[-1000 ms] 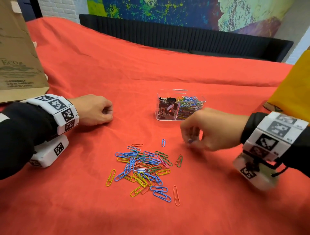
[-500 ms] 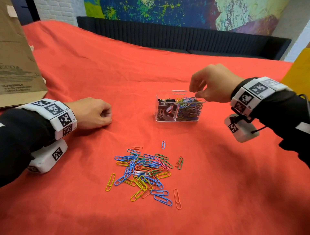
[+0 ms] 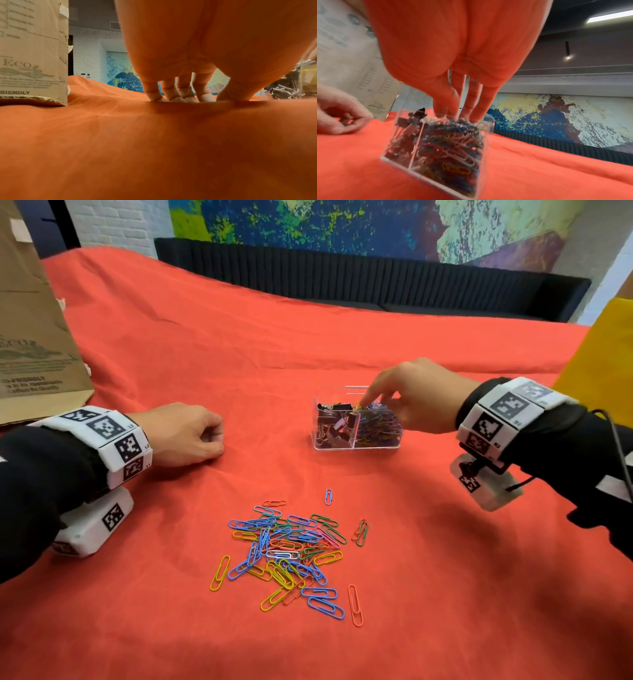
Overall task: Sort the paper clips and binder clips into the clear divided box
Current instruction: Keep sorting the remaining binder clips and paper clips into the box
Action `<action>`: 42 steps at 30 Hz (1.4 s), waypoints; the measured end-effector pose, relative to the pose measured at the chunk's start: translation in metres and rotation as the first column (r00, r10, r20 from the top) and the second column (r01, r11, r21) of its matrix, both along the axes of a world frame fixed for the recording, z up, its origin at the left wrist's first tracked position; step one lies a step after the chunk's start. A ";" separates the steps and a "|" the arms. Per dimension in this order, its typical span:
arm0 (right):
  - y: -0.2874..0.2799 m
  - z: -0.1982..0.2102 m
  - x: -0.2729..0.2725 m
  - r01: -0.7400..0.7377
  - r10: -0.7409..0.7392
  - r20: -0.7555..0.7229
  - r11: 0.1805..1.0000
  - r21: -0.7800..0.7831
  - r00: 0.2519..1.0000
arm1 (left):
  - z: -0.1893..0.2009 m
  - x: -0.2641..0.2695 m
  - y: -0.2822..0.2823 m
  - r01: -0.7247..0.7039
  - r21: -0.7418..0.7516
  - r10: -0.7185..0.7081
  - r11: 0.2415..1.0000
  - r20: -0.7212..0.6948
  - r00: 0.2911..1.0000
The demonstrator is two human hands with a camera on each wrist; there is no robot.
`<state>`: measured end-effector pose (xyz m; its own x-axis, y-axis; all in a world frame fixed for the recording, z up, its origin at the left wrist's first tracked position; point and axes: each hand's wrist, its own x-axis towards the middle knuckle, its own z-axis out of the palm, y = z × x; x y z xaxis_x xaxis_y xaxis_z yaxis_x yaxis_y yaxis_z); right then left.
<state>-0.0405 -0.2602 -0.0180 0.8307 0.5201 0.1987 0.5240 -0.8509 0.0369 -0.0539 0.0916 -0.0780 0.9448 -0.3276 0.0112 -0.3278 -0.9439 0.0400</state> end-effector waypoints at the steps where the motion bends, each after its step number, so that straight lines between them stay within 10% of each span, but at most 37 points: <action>1: 0.000 -0.003 0.000 -0.017 0.016 -0.015 0.999 -0.037 1.000 | 0.000 -0.001 0.000 -0.002 -0.001 0.002 1.000 -0.002 1.000; 10: 0.003 0.003 -0.013 -0.070 0.057 0.108 0.990 0.119 0.992 | 0.001 -0.002 -0.003 -0.005 0.007 0.005 1.000 0.004 1.000; 19: 0.009 -0.010 -0.006 0.002 -0.014 -0.074 0.988 -0.155 0.997 | 0.003 -0.004 -0.003 -0.017 -0.006 0.017 1.000 -0.002 1.000; 26: 0.020 0.004 -0.041 -0.119 0.103 0.132 0.986 0.116 0.986 | 0.003 -0.003 -0.003 -0.012 0.002 0.012 1.000 -0.006 1.000; 32: 0.054 -0.021 -0.101 -0.356 0.285 -0.423 0.929 -0.098 0.860 | 0.003 -0.003 -0.003 -0.016 0.006 0.016 1.000 0.003 1.000; 42: 0.082 -0.029 -0.126 -0.393 0.357 -0.360 0.919 -0.028 0.862 | 0.004 -0.005 -0.005 -0.015 0.004 0.015 1.000 0.009 1.000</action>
<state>-0.1666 -0.1782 -0.0475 0.5752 0.8078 -0.1287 0.7977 -0.5888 -0.1305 -0.0592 0.0864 -0.0737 0.9493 -0.3139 0.0181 -0.3143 -0.9487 0.0334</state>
